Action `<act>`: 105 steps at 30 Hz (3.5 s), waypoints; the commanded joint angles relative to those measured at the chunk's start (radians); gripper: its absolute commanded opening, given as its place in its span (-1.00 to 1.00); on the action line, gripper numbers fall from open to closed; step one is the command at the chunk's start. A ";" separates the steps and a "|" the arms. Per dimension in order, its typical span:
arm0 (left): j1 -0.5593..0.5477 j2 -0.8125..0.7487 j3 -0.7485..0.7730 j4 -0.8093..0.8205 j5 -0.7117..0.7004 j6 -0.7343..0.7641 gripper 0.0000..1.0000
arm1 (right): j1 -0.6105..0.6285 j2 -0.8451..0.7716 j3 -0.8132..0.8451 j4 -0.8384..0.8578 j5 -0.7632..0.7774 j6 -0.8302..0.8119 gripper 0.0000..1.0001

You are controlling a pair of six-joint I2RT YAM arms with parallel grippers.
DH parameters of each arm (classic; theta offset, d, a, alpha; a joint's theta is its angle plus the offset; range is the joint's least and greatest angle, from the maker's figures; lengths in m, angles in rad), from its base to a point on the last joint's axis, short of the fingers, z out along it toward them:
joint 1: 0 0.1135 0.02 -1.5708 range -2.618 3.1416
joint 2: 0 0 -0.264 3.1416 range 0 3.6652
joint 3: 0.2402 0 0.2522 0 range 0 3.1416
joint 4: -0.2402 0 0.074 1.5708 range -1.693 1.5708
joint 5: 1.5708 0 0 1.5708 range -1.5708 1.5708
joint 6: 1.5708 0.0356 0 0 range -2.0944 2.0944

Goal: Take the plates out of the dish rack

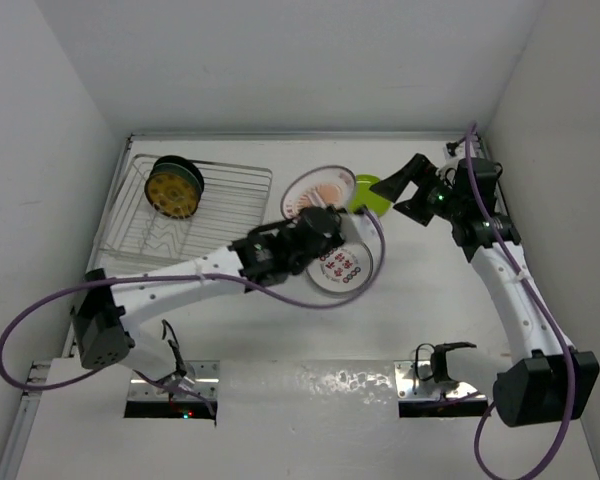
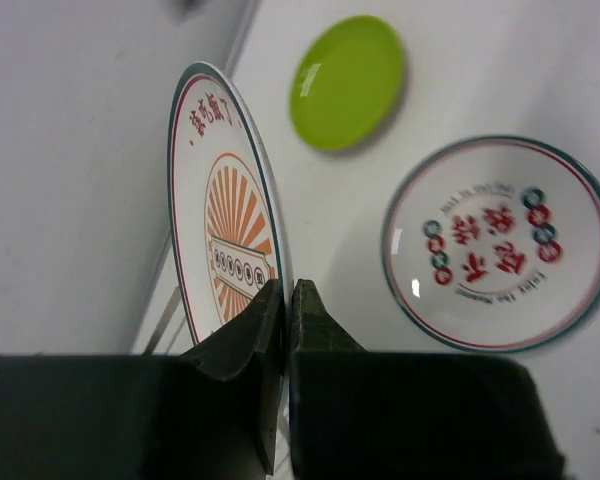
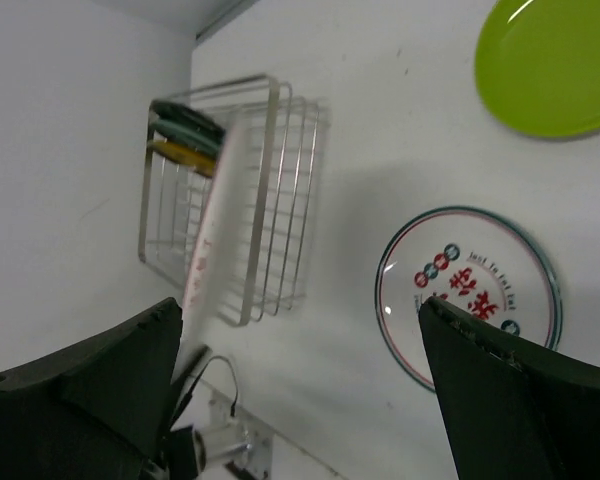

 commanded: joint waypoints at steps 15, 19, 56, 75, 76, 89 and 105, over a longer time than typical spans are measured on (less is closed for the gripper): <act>-0.232 0.225 0.049 0.167 -0.244 0.396 -1.00 | 0.006 0.042 -0.092 -0.013 -0.109 -0.048 0.78; -0.235 0.226 0.023 0.195 -0.271 0.399 -1.00 | 0.004 0.021 -0.109 -0.025 -0.037 -0.059 0.77; 0.105 -0.116 0.071 -0.193 -0.313 -0.767 1.00 | -0.005 0.148 -0.448 0.331 -0.105 -0.094 -1.00; 0.967 -0.202 -0.083 -0.124 0.212 -1.425 1.00 | 0.300 0.361 -0.045 -0.165 0.428 -0.372 0.98; 0.978 -0.200 -0.086 -0.120 0.218 -1.437 0.99 | 0.302 0.369 -0.025 -0.180 0.434 -0.371 0.98; 1.228 -0.024 -0.082 -0.057 0.304 -1.606 0.62 | 0.303 0.157 -0.112 -0.132 0.436 -0.432 0.98; 1.233 0.211 0.009 0.002 0.354 -1.597 0.35 | 0.302 0.185 -0.150 -0.100 0.380 -0.455 0.98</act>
